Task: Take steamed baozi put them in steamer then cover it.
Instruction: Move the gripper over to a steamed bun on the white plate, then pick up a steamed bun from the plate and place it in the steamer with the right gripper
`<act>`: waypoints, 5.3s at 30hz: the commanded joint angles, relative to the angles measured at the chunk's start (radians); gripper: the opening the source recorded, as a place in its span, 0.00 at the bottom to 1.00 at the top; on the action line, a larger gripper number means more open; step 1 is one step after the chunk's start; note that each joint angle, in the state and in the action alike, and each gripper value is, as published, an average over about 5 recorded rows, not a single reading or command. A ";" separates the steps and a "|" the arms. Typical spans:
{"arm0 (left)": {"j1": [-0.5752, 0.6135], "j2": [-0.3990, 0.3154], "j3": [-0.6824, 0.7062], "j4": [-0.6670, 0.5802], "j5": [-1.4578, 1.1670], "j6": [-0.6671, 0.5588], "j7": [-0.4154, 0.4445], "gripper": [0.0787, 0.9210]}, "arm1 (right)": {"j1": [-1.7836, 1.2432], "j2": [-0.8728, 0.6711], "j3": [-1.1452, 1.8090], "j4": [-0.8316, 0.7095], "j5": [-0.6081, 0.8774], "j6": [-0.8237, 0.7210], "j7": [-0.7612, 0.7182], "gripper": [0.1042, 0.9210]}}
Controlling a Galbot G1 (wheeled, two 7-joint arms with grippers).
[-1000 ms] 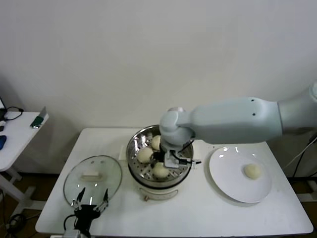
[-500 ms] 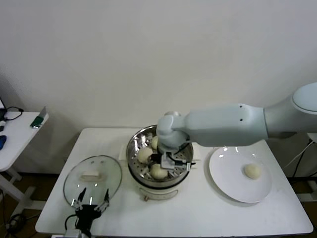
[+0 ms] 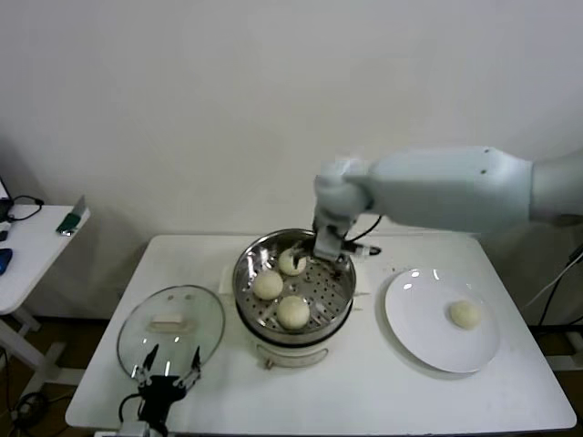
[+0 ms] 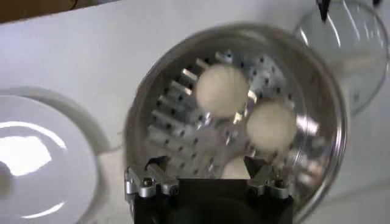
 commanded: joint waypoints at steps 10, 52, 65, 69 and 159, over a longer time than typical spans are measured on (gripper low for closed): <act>-0.022 0.003 0.002 0.001 -0.008 0.013 0.005 0.88 | 0.032 -0.484 -0.222 -0.224 0.203 -0.223 -0.070 0.88; 0.004 -0.015 -0.011 0.007 0.008 0.016 0.002 0.88 | -0.777 -0.481 0.497 -0.498 -0.142 -0.249 0.048 0.86; 0.004 -0.015 -0.007 0.006 0.007 0.020 0.002 0.88 | -0.769 -0.476 0.500 -0.504 -0.145 -0.257 0.025 0.72; 0.004 -0.015 -0.006 0.004 0.006 0.022 0.002 0.88 | -0.756 -0.474 0.498 -0.504 -0.141 -0.256 0.018 0.68; 0.012 0.024 -0.014 -0.068 -0.065 0.074 -0.004 0.88 | -0.108 -0.183 0.233 -0.083 0.737 -0.623 0.275 0.88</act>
